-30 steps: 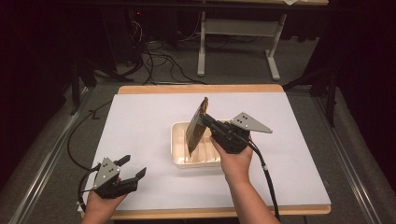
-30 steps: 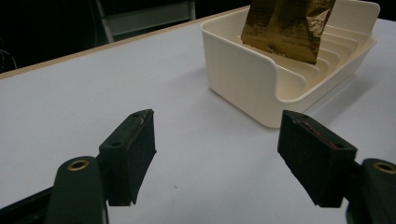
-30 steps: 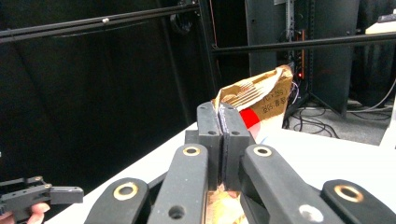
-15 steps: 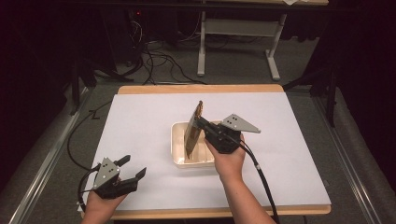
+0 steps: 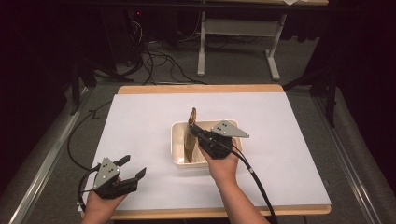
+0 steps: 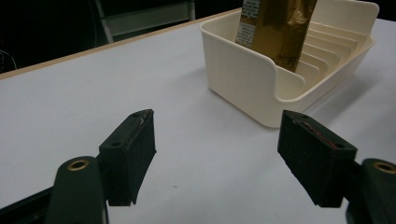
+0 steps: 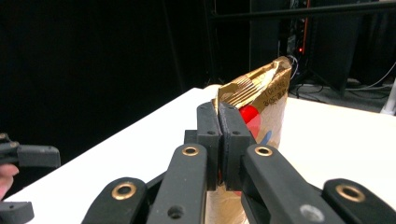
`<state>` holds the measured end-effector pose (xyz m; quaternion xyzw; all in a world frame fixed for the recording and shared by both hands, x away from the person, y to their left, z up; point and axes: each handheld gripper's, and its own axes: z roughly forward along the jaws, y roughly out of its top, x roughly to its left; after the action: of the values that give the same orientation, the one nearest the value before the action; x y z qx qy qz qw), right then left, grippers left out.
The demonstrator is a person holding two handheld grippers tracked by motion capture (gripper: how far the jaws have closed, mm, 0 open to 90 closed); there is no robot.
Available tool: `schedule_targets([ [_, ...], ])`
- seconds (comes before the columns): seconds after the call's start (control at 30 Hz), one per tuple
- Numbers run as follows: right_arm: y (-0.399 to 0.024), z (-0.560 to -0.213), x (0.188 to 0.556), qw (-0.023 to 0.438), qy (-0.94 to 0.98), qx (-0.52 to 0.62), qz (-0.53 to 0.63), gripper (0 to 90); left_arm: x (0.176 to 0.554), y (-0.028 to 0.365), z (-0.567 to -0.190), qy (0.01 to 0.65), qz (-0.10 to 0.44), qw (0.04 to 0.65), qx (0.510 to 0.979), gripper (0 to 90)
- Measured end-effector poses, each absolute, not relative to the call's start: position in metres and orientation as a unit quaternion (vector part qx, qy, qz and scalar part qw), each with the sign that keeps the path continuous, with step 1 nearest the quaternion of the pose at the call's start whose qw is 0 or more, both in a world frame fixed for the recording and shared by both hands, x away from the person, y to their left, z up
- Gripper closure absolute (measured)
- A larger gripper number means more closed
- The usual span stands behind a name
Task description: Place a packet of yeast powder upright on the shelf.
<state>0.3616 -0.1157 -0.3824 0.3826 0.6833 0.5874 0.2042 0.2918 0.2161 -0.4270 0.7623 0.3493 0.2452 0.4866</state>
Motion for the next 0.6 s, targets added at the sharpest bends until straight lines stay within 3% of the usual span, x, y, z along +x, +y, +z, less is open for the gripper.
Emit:
schedule_targets([
  [0.27,-0.112,-0.386,0.361,0.200,0.688,0.381,0.585,85.1,0.292,0.216,-0.427,0.349,0.246,0.486,0.763,28.0],
  [0.47,-0.115,-0.377,0.360,0.196,0.688,0.386,0.582,62.6,0.292,0.216,-0.427,0.350,0.246,0.487,0.762,28.0],
  [0.53,-0.117,-0.374,0.359,0.202,0.689,0.387,0.578,50.7,0.292,0.216,-0.427,0.350,0.246,0.487,0.762,28.0],
  [0.6,-0.118,-0.374,0.359,0.204,0.689,0.387,0.577,46.3,0.292,0.216,-0.427,0.349,0.246,0.486,0.763,28.0],
])
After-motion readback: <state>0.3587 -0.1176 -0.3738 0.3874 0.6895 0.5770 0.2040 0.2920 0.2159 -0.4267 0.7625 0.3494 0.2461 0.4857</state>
